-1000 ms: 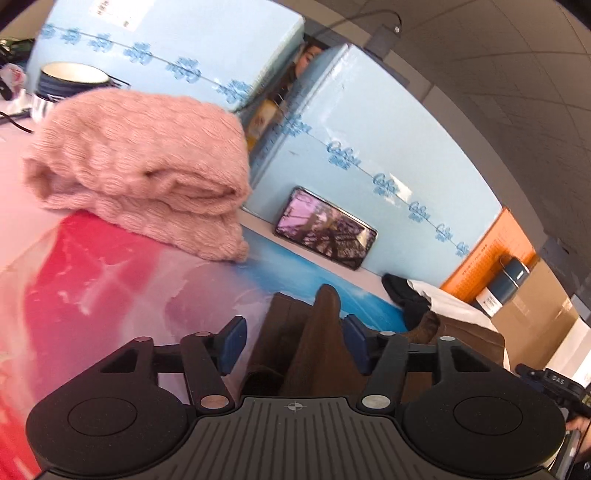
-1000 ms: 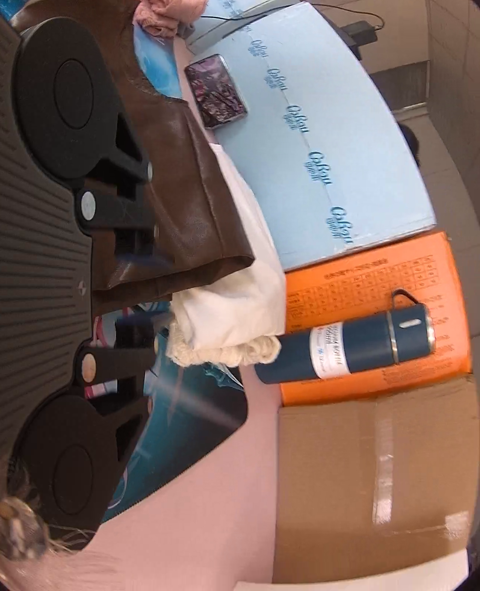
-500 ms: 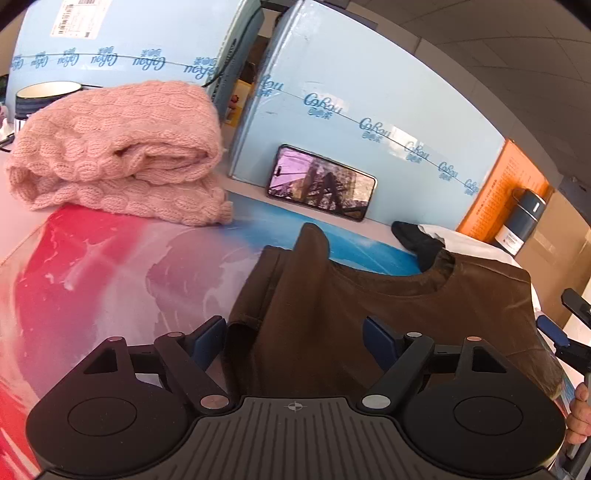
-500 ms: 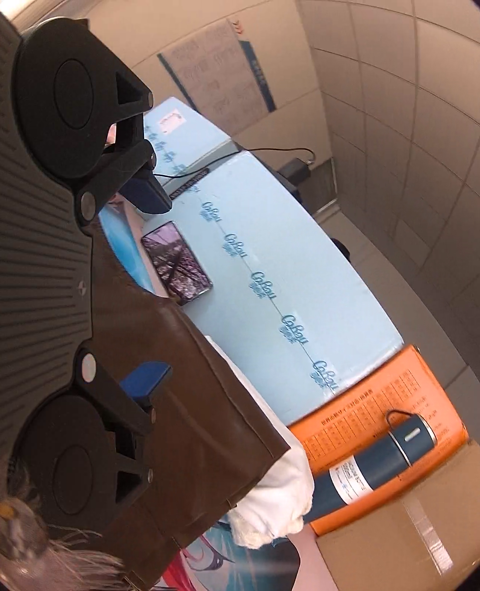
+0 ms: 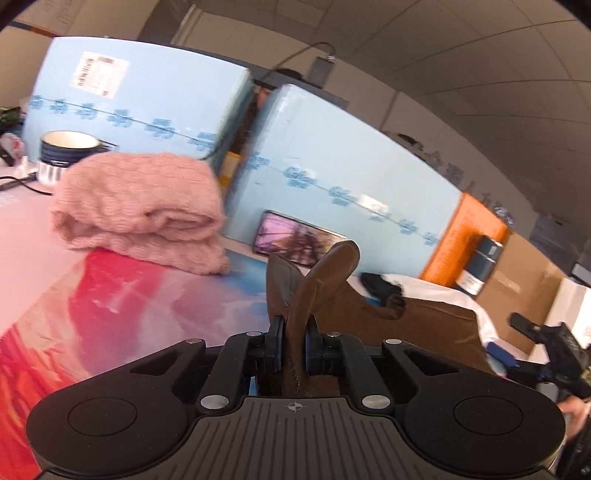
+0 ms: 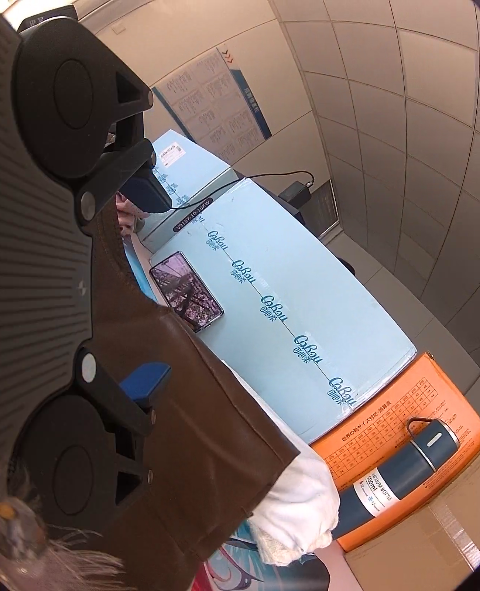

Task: Fold clothes

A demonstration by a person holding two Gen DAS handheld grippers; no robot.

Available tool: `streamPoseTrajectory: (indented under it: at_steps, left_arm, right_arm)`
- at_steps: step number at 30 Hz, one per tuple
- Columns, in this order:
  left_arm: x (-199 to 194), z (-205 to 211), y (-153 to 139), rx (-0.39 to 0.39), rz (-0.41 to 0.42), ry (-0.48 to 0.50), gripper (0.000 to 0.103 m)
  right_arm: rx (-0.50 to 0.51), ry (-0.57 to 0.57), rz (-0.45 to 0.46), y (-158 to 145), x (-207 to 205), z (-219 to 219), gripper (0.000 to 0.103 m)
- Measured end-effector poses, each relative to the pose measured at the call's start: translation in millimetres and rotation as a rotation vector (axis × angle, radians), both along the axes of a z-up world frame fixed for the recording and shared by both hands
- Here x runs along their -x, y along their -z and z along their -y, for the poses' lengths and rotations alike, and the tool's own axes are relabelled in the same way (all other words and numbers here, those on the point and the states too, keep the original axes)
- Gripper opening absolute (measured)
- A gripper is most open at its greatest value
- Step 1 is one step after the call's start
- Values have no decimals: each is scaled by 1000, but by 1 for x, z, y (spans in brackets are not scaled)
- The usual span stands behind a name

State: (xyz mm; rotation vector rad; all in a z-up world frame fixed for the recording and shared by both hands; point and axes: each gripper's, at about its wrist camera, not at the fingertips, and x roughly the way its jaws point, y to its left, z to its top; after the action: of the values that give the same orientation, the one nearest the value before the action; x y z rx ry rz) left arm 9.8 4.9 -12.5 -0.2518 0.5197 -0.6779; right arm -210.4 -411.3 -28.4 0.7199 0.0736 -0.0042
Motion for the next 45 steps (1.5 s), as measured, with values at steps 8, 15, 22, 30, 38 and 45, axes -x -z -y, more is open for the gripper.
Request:
streamPoseTrajectory:
  at_steps: [8,15,22,30,38,45]
  left_arm:
    - [-18,-12,-44,100,82,-144,9]
    - [37,83,-89,112,265,119,9]
    - [101,192,-63,-84,425,246,10]
    - [153,229,-7,-303,476,393,24]
    - [179,192,-8,-273,507,508,91]
    - [111,139,-27,-113,343,430,101]
  right_arm:
    - [-229,-292,1,15,-21,5,89]
    - [-334,-306,-7,25,-21,12,92]
    - [-460,-296,19,35,-16,23,92]
    - [-588,-246,52,46,-5,39,97]
    - [-498,-236,-14,39,-12,32,97]
    - [-295,-189,-100,26,-18,12,90]
